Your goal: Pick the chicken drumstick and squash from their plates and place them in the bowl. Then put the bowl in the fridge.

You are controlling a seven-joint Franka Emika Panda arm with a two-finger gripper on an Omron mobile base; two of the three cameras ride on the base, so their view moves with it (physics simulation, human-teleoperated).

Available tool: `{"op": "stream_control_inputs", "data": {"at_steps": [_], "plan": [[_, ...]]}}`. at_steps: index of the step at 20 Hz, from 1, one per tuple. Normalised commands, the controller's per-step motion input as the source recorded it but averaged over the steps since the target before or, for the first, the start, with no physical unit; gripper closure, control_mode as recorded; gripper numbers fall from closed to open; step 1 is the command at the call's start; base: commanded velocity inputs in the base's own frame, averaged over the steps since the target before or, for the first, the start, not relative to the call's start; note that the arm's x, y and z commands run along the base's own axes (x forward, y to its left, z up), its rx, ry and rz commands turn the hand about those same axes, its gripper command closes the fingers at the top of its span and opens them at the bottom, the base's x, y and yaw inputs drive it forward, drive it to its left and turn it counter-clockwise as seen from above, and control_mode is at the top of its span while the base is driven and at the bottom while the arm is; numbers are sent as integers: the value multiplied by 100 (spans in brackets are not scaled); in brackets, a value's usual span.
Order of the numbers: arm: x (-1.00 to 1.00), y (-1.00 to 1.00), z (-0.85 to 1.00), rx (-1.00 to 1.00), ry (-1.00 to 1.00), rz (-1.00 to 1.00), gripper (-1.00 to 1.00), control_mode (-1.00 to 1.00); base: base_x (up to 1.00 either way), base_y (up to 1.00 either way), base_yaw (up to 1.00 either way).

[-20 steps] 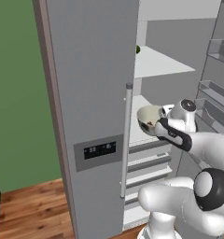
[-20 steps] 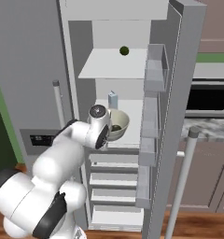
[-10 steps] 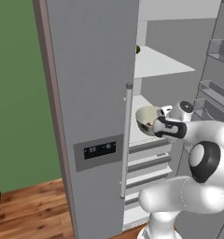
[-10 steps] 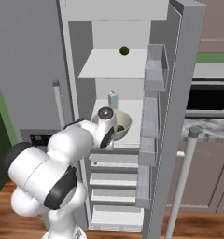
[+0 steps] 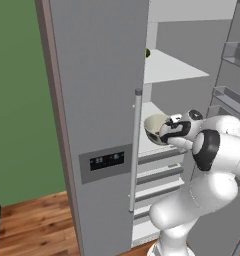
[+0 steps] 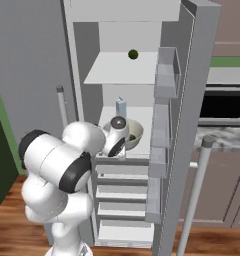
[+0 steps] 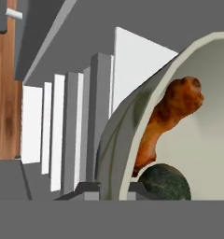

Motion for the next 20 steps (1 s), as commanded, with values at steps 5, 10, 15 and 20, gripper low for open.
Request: {"op": "stream_control_inputs", "data": {"at_steps": [5,10,15,20], "plan": [[33,-9,-19,0,0,4,100,-100,0,0,0],[44,-3,-18,0,0,4,100,-100,0,0,0],[39,-5,-18,0,1,2,100,-100,0,0,0],[30,-9,-25,0,0,0,100,-100,0,0,0]]}}
